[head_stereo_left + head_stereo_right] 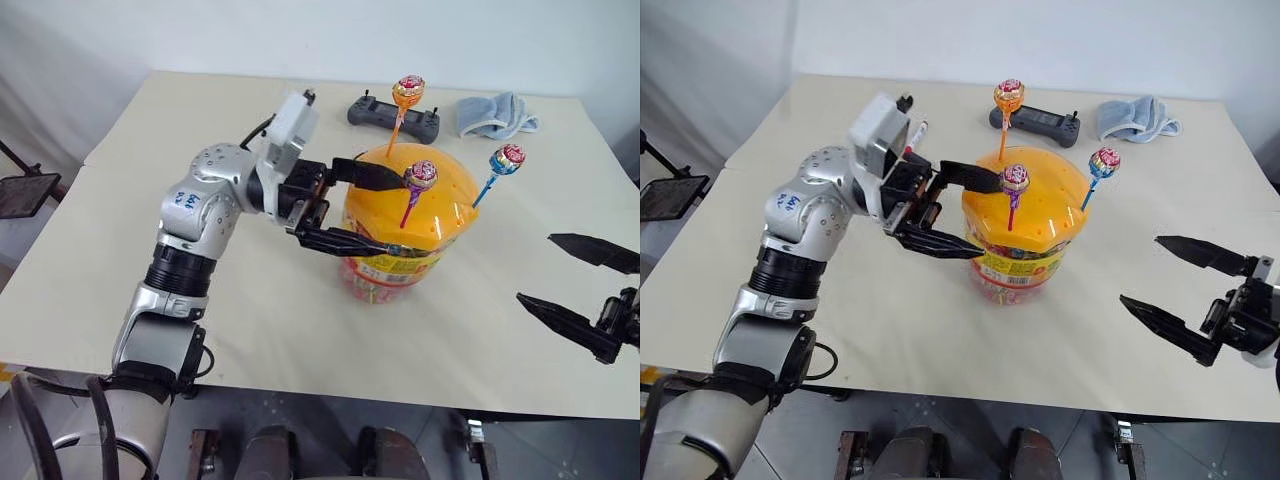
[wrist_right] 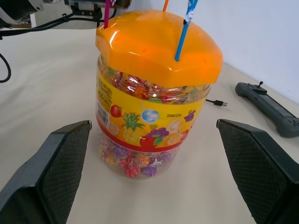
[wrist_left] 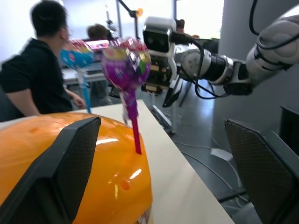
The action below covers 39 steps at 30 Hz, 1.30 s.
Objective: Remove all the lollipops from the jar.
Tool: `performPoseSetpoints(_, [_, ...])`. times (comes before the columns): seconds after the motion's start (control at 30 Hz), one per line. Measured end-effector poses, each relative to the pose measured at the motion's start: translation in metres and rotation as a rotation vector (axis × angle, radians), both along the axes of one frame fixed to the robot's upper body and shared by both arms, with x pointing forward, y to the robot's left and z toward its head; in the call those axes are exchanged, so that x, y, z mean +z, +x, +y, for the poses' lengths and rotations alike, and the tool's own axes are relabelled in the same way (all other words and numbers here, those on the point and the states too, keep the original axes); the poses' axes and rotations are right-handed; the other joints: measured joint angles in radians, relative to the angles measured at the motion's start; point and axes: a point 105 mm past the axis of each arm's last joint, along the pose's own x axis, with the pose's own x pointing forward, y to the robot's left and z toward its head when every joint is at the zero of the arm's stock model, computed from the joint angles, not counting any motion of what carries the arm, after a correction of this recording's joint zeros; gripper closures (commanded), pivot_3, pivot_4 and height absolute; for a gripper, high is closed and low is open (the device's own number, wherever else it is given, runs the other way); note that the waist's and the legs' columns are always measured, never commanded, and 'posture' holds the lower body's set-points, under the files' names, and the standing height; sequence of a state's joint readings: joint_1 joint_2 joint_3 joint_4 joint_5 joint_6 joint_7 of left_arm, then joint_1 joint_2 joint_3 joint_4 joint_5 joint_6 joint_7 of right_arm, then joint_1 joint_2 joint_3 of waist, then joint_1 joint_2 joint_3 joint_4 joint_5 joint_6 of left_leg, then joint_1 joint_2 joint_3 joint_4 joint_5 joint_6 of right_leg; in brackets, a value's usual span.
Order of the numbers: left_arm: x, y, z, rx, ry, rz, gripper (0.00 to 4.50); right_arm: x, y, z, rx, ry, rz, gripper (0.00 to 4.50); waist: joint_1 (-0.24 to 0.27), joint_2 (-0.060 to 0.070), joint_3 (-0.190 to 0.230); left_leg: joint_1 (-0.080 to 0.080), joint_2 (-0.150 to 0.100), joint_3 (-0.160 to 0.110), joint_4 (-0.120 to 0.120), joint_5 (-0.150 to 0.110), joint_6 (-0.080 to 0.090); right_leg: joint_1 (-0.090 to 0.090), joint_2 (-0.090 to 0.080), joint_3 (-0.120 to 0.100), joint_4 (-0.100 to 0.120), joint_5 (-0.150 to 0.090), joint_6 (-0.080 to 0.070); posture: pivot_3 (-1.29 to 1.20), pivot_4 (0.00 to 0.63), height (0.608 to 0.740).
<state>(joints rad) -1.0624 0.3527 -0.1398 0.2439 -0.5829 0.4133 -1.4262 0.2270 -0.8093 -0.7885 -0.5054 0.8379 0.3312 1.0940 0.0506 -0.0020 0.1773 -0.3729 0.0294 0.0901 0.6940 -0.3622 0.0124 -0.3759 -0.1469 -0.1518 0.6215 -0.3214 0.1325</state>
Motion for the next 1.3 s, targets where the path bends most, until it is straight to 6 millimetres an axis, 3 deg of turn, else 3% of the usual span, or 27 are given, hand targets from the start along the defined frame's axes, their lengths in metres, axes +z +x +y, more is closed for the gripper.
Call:
performPoseSetpoints(0.4, [0.008, 0.004, -0.021, -0.030, -0.025, -0.019, 4.44, 0.005, -0.006, -0.001, -0.081, 0.012, -0.041, 0.00, 0.001, 0.000, 0.000, -0.001, 0.000, 0.000, 0.002, 0.000, 0.000, 0.000, 0.000, 0.000, 0.000, 0.000, 0.000, 0.00, 0.150, 0.740])
performPoseSetpoints(0.57, [0.017, 0.007, -0.026, -0.020, -0.055, -0.027, 4.48, 0.004, -0.006, -0.002, -0.088, 0.012, -0.042, 0.00, 0.002, 0.000, 0.000, -0.001, 0.000, -0.001, 0.002, 0.000, 0.001, 0.000, 0.000, 0.000, 0.000, 0.000, 0.000, 0.00, 0.150, 0.740])
performPoseSetpoints(0.8, [0.080, 0.009, -0.020, 0.057, -0.227, -0.133, 4.48, 0.010, -0.005, -0.001, -0.060, 0.021, -0.066, 0.00, 0.000, 0.000, 0.000, -0.001, 0.000, -0.001, 0.002, 0.000, 0.001, 0.000, 0.000, 0.000, 0.000, 0.000, 0.000, 0.00, 0.150, 0.740])
performPoseSetpoints(0.97, [0.097, 0.018, -0.008, 0.170, -0.260, -0.132, 4.48, 0.015, -0.003, -0.001, -0.025, 0.007, -0.070, 0.00, -0.002, 0.000, 0.000, -0.001, 0.000, -0.001, 0.002, 0.000, 0.001, 0.000, 0.000, 0.000, 0.000, 0.000, 0.000, 0.00, 0.150, 0.740])
performPoseSetpoints(1.07, [0.104, 0.022, 0.005, 0.273, -0.231, -0.148, 4.48, 0.016, 0.002, -0.002, -0.012, 0.011, -0.065, 0.00, -0.004, 0.000, 0.000, -0.001, 0.000, -0.001, 0.002, 0.000, 0.001, 0.000, 0.000, 0.000, 0.000, 0.000, 0.000, 0.00, 0.150, 0.740])
performPoseSetpoints(1.17, [0.105, 0.041, 0.033, 0.524, -0.146, -0.143, 4.48, 0.015, 0.007, 0.000, 0.013, 0.017, -0.050, 0.00, -0.007, 0.000, 0.000, 0.000, 0.000, -0.001, 0.002, 0.000, 0.001, 0.000, 0.000, 0.000, 0.001, 0.000, 0.000, 0.00, 0.150, 0.740])
performPoseSetpoints(1.3, [0.083, 0.067, 0.078, 0.846, -0.058, -0.043, 4.48, 0.010, 0.013, -0.002, 0.037, 0.034, -0.014, 0.00, -0.009, 0.000, 0.000, 0.000, 0.000, -0.001, 0.002, 0.000, 0.001, 0.000, 0.000, 0.001, 0.002, 0.000, 0.000, 0.00, 0.150, 0.740])
